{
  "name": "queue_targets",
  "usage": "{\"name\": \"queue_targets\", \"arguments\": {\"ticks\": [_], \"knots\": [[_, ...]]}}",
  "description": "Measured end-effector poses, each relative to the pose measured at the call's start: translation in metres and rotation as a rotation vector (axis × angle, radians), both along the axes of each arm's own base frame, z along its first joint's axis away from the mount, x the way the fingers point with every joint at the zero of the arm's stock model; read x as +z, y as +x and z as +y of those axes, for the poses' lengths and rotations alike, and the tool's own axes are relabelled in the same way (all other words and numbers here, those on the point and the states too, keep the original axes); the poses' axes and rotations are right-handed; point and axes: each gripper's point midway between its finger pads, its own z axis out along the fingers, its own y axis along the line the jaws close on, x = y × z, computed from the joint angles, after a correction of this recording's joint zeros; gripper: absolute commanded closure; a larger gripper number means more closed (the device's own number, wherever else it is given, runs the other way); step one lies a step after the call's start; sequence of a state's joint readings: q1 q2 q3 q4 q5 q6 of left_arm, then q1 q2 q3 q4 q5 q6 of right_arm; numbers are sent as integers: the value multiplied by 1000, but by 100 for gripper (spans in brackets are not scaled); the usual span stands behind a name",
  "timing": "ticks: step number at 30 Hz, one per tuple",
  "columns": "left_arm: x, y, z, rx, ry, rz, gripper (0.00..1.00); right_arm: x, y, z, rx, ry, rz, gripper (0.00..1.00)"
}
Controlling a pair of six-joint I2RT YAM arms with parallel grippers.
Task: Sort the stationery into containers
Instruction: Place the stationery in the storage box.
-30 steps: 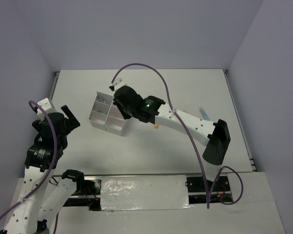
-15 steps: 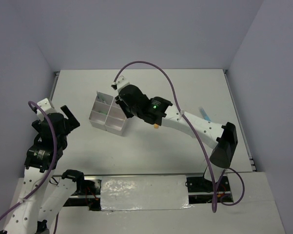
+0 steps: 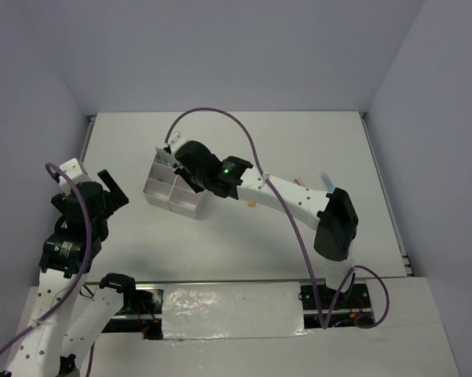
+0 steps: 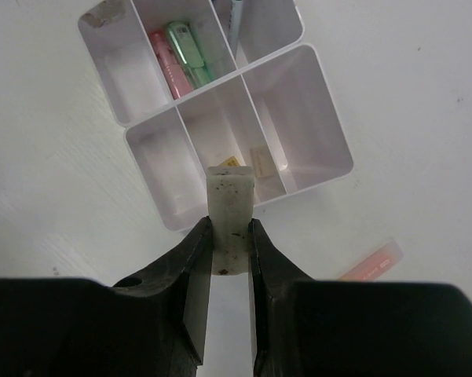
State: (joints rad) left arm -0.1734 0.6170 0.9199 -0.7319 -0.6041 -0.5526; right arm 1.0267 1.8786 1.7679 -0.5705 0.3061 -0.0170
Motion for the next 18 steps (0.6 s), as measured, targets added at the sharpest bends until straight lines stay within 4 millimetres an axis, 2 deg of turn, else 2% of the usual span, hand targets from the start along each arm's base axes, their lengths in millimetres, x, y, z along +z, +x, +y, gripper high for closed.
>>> {"name": "queue_targets", "arguments": {"ticks": [3,18], "knots": [[0,0,0,0,0,0,1,-5,-1,2,7,-6,10,97],[2,-1,-1,-8,-5,-12,1,0,-1,5,8,16,10,96]]}}
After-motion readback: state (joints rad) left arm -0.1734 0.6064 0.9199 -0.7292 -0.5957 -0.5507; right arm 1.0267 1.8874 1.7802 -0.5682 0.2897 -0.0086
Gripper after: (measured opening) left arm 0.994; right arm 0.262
